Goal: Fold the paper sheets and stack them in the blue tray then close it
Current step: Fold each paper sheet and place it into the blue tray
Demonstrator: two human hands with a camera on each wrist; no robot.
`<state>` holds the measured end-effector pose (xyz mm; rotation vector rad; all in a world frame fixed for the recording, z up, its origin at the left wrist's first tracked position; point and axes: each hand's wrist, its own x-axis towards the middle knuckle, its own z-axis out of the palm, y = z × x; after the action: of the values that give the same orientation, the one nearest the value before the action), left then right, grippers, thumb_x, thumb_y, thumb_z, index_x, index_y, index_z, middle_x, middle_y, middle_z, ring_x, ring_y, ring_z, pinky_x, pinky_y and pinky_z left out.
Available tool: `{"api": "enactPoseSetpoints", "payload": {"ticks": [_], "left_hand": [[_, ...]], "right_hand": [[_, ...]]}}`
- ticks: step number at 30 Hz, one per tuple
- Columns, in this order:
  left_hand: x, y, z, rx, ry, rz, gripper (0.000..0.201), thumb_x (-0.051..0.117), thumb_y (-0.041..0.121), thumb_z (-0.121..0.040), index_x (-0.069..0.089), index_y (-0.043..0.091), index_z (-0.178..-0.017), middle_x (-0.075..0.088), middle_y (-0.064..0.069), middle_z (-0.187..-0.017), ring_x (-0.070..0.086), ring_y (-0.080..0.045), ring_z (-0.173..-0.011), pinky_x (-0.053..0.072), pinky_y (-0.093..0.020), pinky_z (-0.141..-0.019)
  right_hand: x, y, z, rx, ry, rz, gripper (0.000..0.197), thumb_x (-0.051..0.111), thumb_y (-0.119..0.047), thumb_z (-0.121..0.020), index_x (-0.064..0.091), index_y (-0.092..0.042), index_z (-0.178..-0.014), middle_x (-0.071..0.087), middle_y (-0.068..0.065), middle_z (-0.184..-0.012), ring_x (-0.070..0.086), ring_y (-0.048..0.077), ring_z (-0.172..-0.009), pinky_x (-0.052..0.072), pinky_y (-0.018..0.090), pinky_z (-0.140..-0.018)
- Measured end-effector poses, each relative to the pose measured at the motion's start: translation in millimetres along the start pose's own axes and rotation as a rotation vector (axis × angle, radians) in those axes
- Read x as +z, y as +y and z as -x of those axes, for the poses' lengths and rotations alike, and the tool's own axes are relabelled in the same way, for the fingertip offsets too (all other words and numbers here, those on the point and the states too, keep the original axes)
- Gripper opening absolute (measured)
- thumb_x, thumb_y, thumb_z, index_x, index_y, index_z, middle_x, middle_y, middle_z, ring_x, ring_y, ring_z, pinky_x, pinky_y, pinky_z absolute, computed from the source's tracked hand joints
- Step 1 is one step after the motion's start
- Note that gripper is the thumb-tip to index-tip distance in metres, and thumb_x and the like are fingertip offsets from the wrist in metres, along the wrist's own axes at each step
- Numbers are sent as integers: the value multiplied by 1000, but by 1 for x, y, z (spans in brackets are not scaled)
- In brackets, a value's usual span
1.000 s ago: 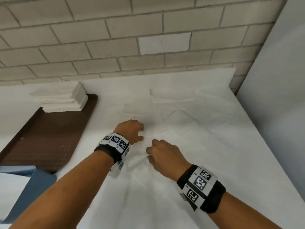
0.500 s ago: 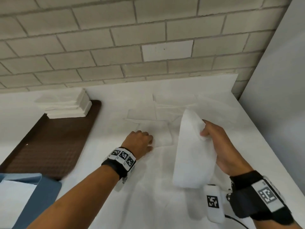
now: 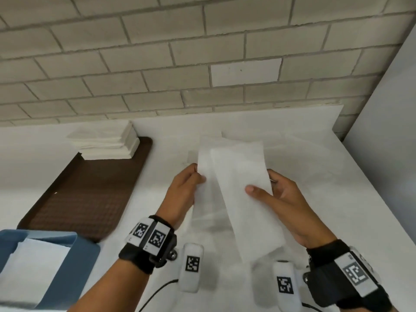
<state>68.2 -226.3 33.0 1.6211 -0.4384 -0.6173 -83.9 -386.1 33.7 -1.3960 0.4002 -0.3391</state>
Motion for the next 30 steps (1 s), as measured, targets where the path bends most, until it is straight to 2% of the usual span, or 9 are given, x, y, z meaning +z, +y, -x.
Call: {"api": "enactPoseSetpoints", "payload": {"ticks": [3,6,10,14,18,21,24,26,30], "left_hand": [[6,-16,18,-16,-49,104,23,48,9,-92,59,2,-110,70,-19,-108,67,-23,-92,53,-37,-80],[5,-26,28,-78,-46,248,42,49,21,-84,60,12,-123,67,-18,-126,66,-32,-110,50,-59,-100],[7,-29,40,-105,-50,216,39,61,39,-93,64,22,-129,73,-3,-125,70,-27,-114,55,-54,-99],[1,-32,51,-23,142,82,21,63,25,-99,69,20,-118,77,-1,-114,74,-21,-105,58,-51,-96],[-24,-36,76,237,313,-93,13,65,30,-97,69,32,-109,77,9,-106,74,-12,-97,62,-33,-82],[-35,-57,98,218,356,-158,19,66,29,-96,68,32,-114,76,14,-108,73,-8,-99,61,-29,-81],[-38,-83,111,104,362,-191,21,66,26,-95,70,24,-116,78,10,-107,74,-9,-98,61,-36,-83],[-41,-85,113,105,375,-152,20,66,23,-96,71,21,-116,78,8,-107,74,-9,-99,59,-30,-82],[-60,-61,114,158,513,88,18,67,16,-96,71,16,-113,78,2,-109,74,-16,-101,60,-31,-83]], "right_hand": [[20,12,-6,17,85,-66,29,69,-19,-87,66,-19,-116,74,-4,-110,71,18,-101,57,37,-86],[29,25,-9,32,43,-36,30,71,-24,-86,67,-20,-115,73,-3,-111,70,19,-102,56,45,-91],[44,38,-11,21,1,28,38,76,-31,-82,58,-25,-114,68,-5,-116,71,18,-98,58,48,-85],[66,48,-13,-14,-46,224,59,76,-50,-76,38,-40,-121,46,-12,-129,63,11,-105,59,34,-81],[76,54,-7,-5,-229,220,44,58,-17,-95,31,-38,-123,43,-12,-125,60,6,-101,51,24,-76],[82,63,-4,-15,-349,346,43,40,-5,-96,31,-42,-117,43,-8,-123,54,-2,-94,48,14,-71],[92,75,-2,-20,-401,428,44,39,-6,-95,31,-44,-116,41,-8,-126,49,-1,-112,49,20,-79],[100,79,-1,-26,-438,478,40,39,-11,-97,32,-41,-121,43,-10,-127,47,0,-118,46,20,-85],[129,68,4,10,-529,412,28,40,-16,-101,37,-36,-119,59,-11,-114,62,7,-101,55,27,-80]]}}
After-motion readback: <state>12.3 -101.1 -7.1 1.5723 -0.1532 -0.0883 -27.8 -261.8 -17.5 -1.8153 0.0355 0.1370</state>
